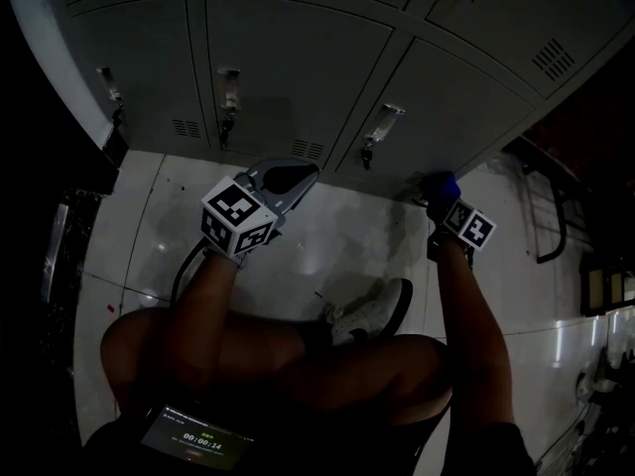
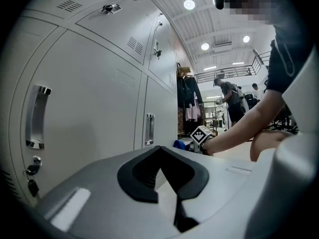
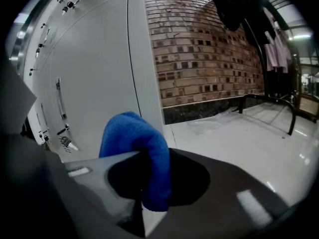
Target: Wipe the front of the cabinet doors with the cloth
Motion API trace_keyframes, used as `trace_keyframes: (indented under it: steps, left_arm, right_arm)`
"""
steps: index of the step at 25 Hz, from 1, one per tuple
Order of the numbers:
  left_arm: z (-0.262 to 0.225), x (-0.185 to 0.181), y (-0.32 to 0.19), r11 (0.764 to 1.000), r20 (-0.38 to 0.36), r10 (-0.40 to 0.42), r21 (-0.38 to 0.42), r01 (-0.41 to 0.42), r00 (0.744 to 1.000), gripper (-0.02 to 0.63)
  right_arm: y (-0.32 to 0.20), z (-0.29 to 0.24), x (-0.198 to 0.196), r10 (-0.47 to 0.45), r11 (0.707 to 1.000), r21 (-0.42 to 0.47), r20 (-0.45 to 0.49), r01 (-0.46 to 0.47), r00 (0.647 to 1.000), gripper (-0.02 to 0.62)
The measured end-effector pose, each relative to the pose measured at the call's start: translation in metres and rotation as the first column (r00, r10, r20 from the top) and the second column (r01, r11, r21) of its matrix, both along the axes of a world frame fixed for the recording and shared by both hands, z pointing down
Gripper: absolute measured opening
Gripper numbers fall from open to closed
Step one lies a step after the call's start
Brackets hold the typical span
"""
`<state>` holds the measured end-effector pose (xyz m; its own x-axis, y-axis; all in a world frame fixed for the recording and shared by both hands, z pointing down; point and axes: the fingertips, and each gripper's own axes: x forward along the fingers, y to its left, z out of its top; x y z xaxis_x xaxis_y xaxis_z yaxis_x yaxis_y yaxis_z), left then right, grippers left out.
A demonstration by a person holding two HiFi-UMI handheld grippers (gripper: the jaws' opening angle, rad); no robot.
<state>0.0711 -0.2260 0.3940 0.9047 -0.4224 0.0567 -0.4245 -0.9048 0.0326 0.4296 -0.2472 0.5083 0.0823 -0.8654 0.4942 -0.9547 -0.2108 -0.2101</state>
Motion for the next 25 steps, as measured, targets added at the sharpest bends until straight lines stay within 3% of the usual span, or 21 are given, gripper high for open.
trace_keyframes:
  steps: [4, 8, 11, 16, 20, 25]
  left_arm:
    - [-0.002, 0.001, 0.002, 1.0, -0.001, 0.003, 0.005, -0.003, 1.0, 0.006]
    - [-0.001, 0.003, 0.003, 1.0, 0.005, 0.009, 0.006, -0.009, 1.0, 0.006]
    - [-0.002, 0.002, 0.003, 1.0, 0.004, 0.006, 0.008, -0.006, 1.0, 0.006]
    - [-0.01, 0.0, 0.005, 1.0, -0.012, 0.0, 0.022, 0.001, 1.0, 0.006]
    - [-0.018, -0.003, 0.004, 1.0, -0.032, -0.006, 0.03, 0.007, 0.999, 0.006]
    - [-0.021, -0.003, 0.004, 0.999, -0.04, -0.006, 0.037, 0.007, 0.999, 0.006]
  right_arm:
    - [0.006, -0.023, -0.013, -0.086, 0.996, 0.022, -0.072, 0.088, 0.994, 0.075]
    - [0.013, -0.068, -0.07, -0.235, 0.964, 0.125, -0.015, 0.235, 0.972, 0.075]
    - [0.015, -0.104, -0.105, -0.291, 0.936, 0.207, 0.009, 0.283, 0.957, 0.075]
    - [0.015, -0.159, -0.185, -0.43, 0.847, 0.323, -0.051, 0.422, 0.902, 0.075]
    - [0.024, -0.174, -0.243, -0.506, 0.765, 0.344, -0.202, 0.545, 0.838, 0.075]
    - [0.038, -0.155, -0.277, -0.55, 0.714, 0.326, -0.285, 0.619, 0.785, 0.075]
